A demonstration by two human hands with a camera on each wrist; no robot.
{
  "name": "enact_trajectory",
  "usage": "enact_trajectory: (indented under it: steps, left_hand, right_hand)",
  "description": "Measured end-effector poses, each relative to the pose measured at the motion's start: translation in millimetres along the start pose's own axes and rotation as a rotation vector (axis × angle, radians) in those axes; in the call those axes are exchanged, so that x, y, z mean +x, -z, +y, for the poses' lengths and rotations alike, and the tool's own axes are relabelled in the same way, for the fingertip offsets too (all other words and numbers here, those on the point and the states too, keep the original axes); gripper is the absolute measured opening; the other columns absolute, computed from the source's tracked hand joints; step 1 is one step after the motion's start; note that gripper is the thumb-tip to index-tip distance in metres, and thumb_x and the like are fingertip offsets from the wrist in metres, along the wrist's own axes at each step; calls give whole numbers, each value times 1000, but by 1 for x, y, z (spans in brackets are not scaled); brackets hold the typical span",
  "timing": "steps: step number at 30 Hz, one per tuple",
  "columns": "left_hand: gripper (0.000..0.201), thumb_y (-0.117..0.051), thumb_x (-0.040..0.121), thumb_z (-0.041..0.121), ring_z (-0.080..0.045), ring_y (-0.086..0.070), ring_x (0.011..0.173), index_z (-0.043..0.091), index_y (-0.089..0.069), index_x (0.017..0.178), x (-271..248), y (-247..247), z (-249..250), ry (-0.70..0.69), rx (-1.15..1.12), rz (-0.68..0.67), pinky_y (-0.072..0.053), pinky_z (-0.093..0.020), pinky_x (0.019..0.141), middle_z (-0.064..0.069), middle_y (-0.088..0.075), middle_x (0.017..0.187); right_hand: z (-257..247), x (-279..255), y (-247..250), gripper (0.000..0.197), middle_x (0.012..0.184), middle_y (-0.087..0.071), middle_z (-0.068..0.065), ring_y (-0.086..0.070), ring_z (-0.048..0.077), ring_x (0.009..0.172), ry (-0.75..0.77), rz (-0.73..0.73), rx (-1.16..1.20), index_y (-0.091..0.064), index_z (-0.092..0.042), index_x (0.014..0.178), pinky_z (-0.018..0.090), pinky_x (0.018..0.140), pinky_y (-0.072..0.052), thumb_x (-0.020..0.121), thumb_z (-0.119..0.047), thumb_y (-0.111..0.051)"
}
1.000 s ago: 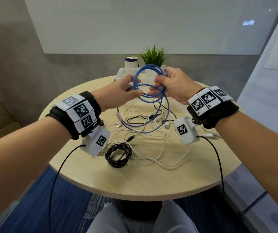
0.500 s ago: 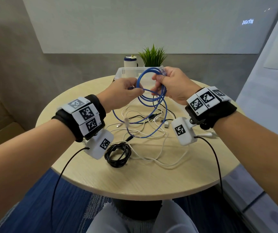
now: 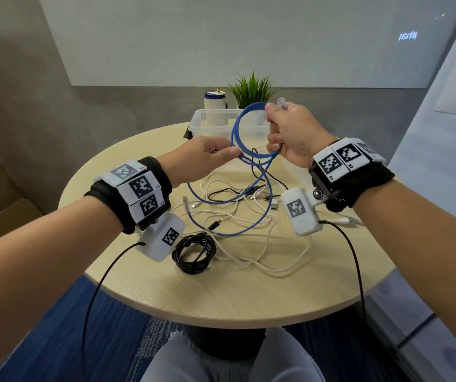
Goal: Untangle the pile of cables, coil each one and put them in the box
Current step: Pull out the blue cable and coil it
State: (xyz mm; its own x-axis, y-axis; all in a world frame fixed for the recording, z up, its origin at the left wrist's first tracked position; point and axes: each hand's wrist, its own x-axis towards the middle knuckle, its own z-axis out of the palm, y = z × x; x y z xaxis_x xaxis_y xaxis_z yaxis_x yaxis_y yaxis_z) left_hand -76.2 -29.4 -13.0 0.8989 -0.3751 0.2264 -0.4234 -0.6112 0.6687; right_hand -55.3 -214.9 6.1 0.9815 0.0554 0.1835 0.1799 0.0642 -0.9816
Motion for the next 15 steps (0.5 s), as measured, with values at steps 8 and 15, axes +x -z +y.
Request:
enact_trajectory:
  steps: [8,15]
  left_hand:
    - [20,-52,94,24,-6,-45,56,26,-71,101,3,0,7,73,281,-87,-33,-11,50,14,-55,62]
    - [30,-54,87,54,-12,-50,91,45,-59,115,0,-13,5,-11,464,-193,-38,-32,90,17,-61,96]
  right_hand:
    - [-4,0,-1,23,48,-30,-9,-25,7,41,89,35,119,-40,-17,80,21,45,-32,103,-22,-38]
    - [-10,-2,-6,27,46,-28,-9,-24,6,39,136,5,349,-37,-18,76,22,48,-35,103,-23,-37]
